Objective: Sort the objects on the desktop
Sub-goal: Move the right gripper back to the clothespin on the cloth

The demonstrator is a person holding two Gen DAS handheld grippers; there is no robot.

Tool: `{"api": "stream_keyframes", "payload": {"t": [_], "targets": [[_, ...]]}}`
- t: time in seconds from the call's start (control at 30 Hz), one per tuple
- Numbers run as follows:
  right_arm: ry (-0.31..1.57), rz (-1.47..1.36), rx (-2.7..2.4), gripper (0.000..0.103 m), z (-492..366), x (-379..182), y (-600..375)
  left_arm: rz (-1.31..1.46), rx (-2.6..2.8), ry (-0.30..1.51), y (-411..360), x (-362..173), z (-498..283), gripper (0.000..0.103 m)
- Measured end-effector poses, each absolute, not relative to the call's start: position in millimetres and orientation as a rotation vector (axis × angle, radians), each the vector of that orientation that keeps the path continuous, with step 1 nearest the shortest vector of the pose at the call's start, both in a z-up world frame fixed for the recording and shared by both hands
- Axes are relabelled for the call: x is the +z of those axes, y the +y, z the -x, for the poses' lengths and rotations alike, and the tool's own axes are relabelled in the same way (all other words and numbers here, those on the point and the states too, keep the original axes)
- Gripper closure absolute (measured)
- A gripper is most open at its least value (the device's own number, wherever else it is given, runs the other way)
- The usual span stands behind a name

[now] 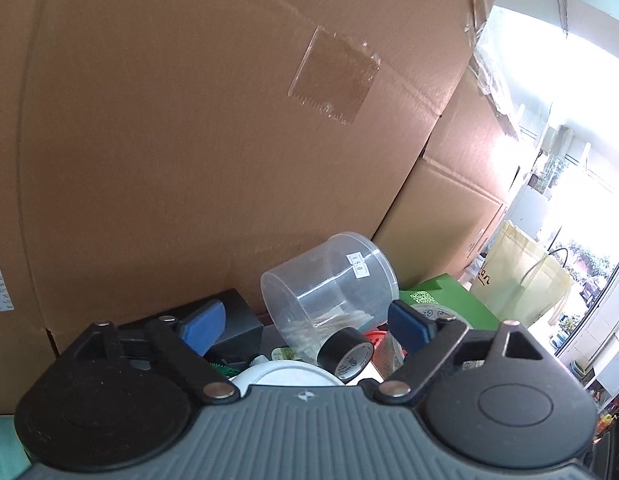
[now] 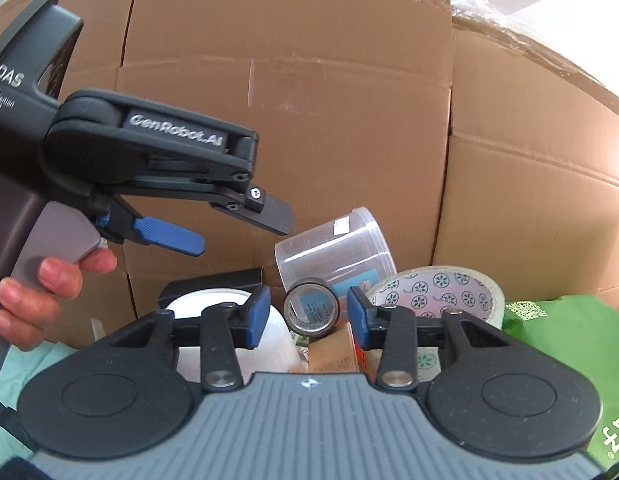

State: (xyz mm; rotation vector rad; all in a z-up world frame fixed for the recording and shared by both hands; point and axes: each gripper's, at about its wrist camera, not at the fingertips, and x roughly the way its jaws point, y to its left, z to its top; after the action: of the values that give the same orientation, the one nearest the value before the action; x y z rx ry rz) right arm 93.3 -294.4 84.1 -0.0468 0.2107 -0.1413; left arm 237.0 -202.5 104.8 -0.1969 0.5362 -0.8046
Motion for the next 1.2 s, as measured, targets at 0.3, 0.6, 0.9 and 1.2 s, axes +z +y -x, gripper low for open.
{"api": "stream_keyframes", "payload": {"t": [0.3,0.6,0.9,1.2], "targets": [[0.168,-0.016,-0.195,0.047,-53.2,85.1,-301.6,0.176,-0.772,0.493,-179.4,102.9,-209.0,0.007],[0.347,-0.073,-0.101,0.045,-3.7,28.9,-283.1,0.16,-0.756,0.527,-122.7,45.5,-142.2,0.007],[0.537,0.015,0.214,0.045,-13.0,-22.4,-209.9,0.047,-0.608,0.617,-87.1,-14.7,-115.4,0.009],[0.604,0.116,0.243,0.032,-22.5,-40.9,-173.2,0.053,-0.606,0.626,-66.9,-17.7,-108.9,0.009]]}}
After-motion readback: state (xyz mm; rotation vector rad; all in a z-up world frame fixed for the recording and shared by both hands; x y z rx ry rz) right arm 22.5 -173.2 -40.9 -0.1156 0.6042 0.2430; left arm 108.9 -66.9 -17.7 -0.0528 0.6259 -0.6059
